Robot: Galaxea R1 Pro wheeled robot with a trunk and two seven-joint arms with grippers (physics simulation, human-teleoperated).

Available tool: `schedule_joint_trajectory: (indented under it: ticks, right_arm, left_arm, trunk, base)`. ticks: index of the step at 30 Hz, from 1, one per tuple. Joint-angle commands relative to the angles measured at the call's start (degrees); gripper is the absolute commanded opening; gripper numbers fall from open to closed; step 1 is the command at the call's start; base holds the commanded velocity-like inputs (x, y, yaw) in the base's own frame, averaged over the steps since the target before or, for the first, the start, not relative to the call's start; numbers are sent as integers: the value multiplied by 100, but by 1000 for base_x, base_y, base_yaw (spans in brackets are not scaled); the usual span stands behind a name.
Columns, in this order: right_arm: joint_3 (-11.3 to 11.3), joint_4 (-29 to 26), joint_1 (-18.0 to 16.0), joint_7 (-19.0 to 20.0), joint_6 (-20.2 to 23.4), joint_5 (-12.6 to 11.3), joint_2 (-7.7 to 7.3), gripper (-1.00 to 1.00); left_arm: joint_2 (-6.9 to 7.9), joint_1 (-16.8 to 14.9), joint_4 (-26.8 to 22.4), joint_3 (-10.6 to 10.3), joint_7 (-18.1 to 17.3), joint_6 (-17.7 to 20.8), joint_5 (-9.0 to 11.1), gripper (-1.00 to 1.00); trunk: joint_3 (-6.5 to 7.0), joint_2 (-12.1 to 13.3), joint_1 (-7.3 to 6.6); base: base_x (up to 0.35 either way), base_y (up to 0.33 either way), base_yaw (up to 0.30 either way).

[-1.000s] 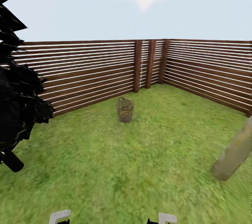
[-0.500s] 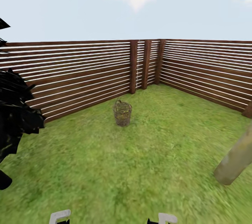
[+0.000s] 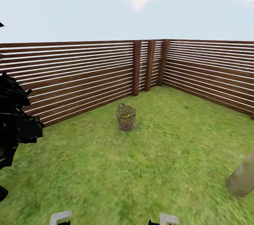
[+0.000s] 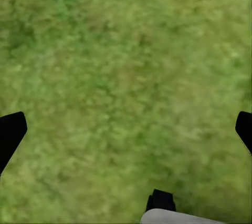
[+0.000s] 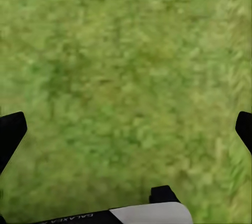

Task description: Take the three Easter eggs out of the wicker basket on the lawn in the garden, then place them on the lawn next to a single tree (choose any tree) so that all three eggs are next to the same tree and none are left in the basket.

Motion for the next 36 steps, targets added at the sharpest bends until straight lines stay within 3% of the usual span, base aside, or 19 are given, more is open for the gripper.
schedule_joint_trajectory:
  ticks: [1,25,36]
  right_arm:
    - [16,5,-5,-20,-24,-32,1,100]
    - [16,0,-5,-20,-24,-32,1,100]
    - [16,1,-5,-20,-24,-32,1,100]
  left_arm:
    - [-1,-6,7,17,5,-23,-4,100]
    - [-6,-6,7,17,5,-25,-4,100]
    - [-2,-6,7,17,5,-22,-4,100]
  trunk:
    - [-11,-11,6]
    - [-11,-11,6]
    - [-11,-11,6]
  base:
    - [285,28,0]
    - [270,4,0]
    - [249,103,-5]
